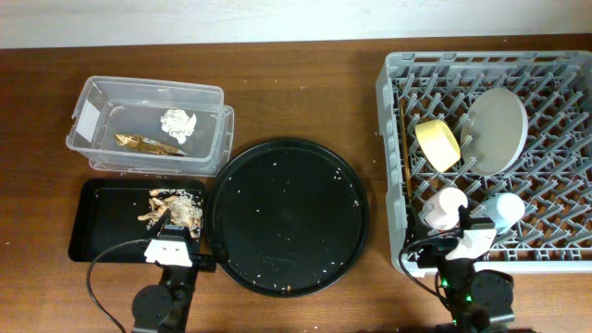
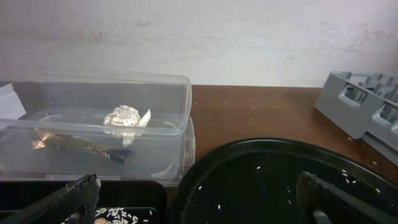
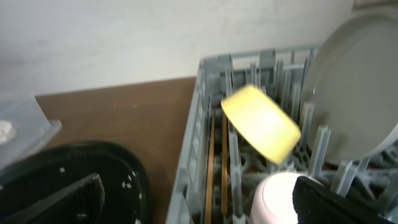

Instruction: Sort waste into correct bins and load items into the dishwasher rack

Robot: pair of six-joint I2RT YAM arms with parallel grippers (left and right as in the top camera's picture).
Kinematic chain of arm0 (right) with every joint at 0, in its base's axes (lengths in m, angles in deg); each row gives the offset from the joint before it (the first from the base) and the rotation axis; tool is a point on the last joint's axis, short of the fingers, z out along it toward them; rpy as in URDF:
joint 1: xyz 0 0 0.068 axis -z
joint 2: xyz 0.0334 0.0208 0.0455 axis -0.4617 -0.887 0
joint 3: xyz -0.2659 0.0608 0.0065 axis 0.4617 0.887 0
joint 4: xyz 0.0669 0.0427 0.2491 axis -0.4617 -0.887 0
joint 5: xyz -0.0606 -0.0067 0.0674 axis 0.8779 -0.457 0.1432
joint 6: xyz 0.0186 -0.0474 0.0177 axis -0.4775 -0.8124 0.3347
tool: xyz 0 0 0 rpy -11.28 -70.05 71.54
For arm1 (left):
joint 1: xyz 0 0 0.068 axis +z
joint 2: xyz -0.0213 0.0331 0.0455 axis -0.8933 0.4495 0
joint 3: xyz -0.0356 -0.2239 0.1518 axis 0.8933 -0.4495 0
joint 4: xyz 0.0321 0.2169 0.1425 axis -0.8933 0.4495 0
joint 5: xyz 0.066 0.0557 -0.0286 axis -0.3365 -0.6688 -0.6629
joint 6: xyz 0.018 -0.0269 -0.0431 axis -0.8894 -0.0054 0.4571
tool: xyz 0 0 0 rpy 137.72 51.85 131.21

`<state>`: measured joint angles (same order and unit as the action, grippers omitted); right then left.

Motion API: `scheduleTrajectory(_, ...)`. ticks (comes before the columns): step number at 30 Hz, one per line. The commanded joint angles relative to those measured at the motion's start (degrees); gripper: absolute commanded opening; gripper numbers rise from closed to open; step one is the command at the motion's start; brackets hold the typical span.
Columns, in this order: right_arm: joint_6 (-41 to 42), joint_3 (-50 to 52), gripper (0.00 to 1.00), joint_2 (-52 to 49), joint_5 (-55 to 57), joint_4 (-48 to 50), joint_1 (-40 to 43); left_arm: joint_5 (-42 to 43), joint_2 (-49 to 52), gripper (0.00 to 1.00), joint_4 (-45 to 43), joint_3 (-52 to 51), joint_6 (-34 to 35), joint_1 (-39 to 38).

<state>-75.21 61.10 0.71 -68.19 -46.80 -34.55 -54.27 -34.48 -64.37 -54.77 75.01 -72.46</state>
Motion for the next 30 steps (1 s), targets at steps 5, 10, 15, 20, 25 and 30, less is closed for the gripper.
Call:
scheduleTrajectory(5,0.0,7.2,0.98,0.5,-0.1,11.4,0.3,0.7,-0.3,1.0,-0.1,-0.5,-0.9,0.3)
scheduleTrajectory(10,0.0,7.2,0.98,0.5,-0.1,11.3,0.3,0.7,-0.3,1.0,-0.1,-0.5,-0.9,0.3)
scheduleTrajectory(15,0.0,7.2,0.98,0.5,-0.1,11.3,0.3,0.7,-0.3,1.0,-0.1,-0.5,-0.9,0.3)
scheduleTrajectory(20,0.0,7.2,0.98,0.5,-0.1,11.3,0.3,0.7,-0.3,1.0,-0.1,-0.5,-0.9,0.3)
scheduleTrajectory(25,0.0,7.2,0.98,0.5,-0.1,11.3,0.3,0.7,-0.3,1.0,-0.1,-0.5,-0.9,0.3)
scheduleTrajectory(30,0.0,7.2,0.98,0.5,-0.1,11.3,0.3,0.7,-0.3,1.0,-0.1,-0.5,-0.9,0.3)
